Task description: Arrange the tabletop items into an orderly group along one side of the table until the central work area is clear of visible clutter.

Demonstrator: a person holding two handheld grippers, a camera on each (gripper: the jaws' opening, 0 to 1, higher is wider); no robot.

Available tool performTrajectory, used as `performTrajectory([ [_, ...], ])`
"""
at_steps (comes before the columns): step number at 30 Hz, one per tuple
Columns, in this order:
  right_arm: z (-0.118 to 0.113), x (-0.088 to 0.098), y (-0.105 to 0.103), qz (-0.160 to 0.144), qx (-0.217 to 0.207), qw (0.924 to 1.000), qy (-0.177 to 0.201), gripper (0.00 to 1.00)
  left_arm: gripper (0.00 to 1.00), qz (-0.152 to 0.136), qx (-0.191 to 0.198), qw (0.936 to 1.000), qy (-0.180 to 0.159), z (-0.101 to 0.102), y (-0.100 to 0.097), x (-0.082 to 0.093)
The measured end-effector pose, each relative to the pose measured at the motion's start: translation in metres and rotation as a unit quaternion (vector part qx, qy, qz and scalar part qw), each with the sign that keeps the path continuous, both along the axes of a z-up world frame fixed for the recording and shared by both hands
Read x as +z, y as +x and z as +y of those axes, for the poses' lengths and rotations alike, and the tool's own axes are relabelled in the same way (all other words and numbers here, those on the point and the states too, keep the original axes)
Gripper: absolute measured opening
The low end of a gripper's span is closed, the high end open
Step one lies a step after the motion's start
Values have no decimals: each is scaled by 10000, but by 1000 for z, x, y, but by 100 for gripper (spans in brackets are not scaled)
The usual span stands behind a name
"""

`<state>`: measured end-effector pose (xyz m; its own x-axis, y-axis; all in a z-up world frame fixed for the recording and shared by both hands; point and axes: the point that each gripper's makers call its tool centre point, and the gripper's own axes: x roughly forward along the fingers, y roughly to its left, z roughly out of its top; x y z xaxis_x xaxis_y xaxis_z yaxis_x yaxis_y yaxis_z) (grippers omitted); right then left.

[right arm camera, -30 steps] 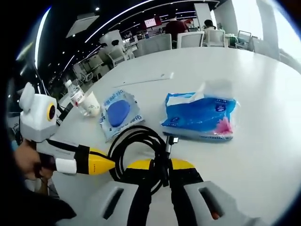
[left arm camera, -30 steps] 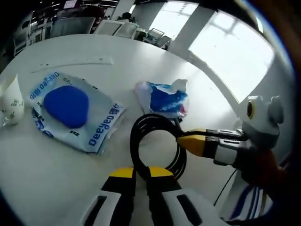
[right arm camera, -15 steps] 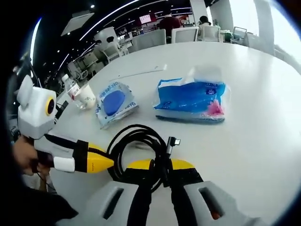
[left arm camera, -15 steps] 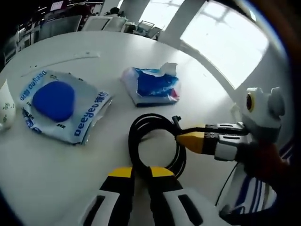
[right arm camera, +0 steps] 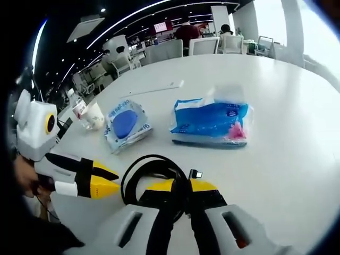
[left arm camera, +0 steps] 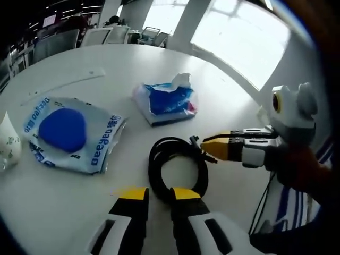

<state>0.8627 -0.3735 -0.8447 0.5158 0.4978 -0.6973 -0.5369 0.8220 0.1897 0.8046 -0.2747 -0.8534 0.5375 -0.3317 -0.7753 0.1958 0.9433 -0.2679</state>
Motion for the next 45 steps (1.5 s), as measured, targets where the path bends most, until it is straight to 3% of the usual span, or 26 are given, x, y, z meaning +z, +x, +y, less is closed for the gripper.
performTrajectory([
  [11, 17, 18, -10, -183, -122, 9995, 226, 3, 17, -89, -186, 9997, 139, 37, 4, 14],
  [21, 42, 27, -20, -214, -163, 9987, 444, 11, 25, -57, -653, 9971, 376, 72, 10, 27],
  [31, 67, 29, -35, -95, -139, 9976, 666, 23, 29, -179, -986, 9926, 686, 115, 36, 50],
  [45, 95, 32, -35, -20, -117, 9966, 814, 31, 32, 102, -1092, 9913, 734, 155, 69, 67],
])
